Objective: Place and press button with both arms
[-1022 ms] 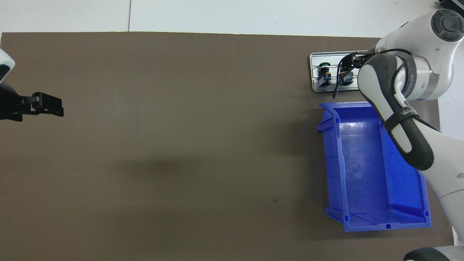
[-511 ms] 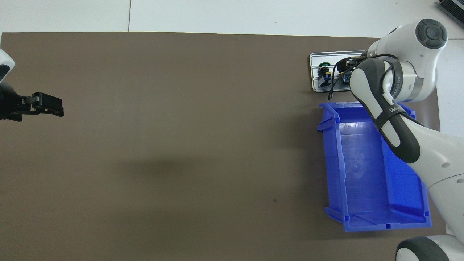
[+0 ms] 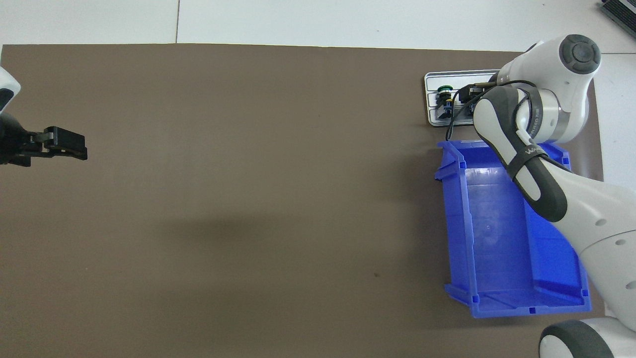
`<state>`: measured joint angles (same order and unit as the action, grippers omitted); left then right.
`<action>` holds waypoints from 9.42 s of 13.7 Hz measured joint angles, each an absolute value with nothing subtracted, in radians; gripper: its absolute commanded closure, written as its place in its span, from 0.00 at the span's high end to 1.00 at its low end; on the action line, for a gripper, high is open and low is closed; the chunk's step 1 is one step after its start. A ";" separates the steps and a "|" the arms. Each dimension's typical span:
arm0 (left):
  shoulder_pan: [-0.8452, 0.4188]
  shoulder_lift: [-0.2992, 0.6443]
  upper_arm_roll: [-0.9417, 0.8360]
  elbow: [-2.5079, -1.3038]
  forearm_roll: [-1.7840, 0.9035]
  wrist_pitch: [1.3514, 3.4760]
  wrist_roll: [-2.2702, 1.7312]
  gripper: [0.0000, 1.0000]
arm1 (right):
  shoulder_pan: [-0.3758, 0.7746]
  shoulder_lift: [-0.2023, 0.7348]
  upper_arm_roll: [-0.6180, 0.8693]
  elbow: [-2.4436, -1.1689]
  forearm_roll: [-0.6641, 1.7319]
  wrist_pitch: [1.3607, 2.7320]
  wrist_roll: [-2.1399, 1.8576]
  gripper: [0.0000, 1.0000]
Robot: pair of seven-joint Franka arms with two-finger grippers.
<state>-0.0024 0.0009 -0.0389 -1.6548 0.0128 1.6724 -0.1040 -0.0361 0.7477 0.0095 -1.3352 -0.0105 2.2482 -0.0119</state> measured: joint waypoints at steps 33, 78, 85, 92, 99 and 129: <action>-0.002 0.001 -0.039 -1.655 0.013 1.672 -0.104 1.00 | 0.505 0.506 0.018 -1.331 -0.098 1.922 1.885 0.00; -0.315 0.029 -0.079 -1.777 -0.043 1.896 0.534 1.00 | 0.417 0.171 0.037 -1.729 -0.081 2.033 1.751 0.99; -0.494 0.083 -0.079 -1.939 -0.041 2.107 0.713 0.99 | 0.168 0.024 0.034 -1.770 -0.017 1.836 0.988 1.00; -0.500 0.107 -0.069 -1.969 0.015 2.173 0.878 0.99 | 0.012 -0.009 0.031 -1.768 -0.016 1.816 0.431 1.00; -0.564 0.269 -0.072 -1.976 0.015 2.309 0.823 0.99 | -0.021 -0.008 0.029 -1.698 -0.016 1.740 0.146 1.00; -0.568 0.325 -0.060 -2.047 0.015 2.496 0.782 0.06 | -0.015 0.004 0.039 -1.645 -0.020 1.635 0.070 1.00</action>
